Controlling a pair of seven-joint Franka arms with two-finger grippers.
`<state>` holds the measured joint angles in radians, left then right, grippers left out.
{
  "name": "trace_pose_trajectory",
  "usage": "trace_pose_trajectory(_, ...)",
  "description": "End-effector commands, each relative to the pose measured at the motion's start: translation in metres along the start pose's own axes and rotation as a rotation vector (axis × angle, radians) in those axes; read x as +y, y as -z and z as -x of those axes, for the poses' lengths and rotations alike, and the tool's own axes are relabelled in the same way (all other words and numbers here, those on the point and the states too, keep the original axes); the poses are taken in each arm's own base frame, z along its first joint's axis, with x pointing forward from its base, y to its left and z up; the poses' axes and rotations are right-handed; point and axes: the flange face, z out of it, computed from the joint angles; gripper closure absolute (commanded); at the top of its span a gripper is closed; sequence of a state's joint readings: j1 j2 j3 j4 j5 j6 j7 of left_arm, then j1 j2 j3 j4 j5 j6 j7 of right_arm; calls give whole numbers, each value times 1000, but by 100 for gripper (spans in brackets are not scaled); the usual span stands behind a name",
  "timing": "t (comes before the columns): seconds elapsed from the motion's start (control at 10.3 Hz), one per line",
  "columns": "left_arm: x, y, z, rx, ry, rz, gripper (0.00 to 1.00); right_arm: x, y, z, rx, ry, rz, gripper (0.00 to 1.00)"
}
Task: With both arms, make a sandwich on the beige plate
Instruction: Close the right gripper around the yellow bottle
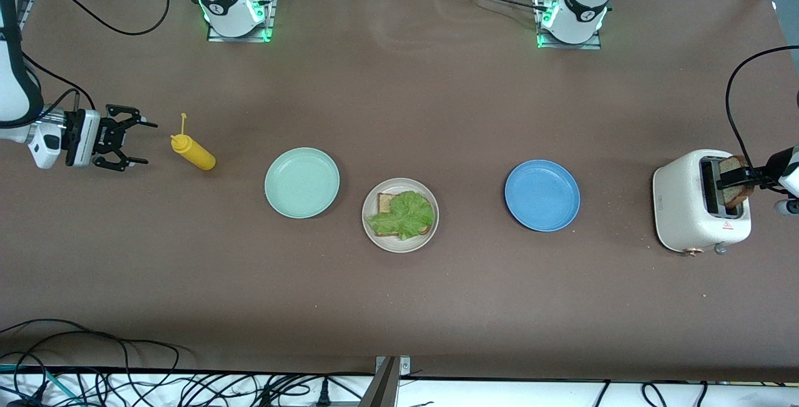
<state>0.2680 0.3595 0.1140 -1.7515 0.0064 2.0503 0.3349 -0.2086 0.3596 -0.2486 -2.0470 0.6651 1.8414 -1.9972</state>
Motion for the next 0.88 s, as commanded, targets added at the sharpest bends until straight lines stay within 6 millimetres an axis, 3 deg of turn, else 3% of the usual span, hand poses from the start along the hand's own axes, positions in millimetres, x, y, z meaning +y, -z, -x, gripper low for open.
trace_pose_trajectory(0.0, 3, 5, 4, 4, 0, 10, 0, 9, -20, 25, 80, 80, 9, 0)
trace_pose_trajectory(0.58, 4, 5, 4, 2, -2, 11, 0, 8, -47, 30, 199, 288, -12, 0)
trace_pose_trajectory(0.78, 4, 5, 4, -1, -2, 12, 0, 0, -67, 37, 287, 246, -32, 0)
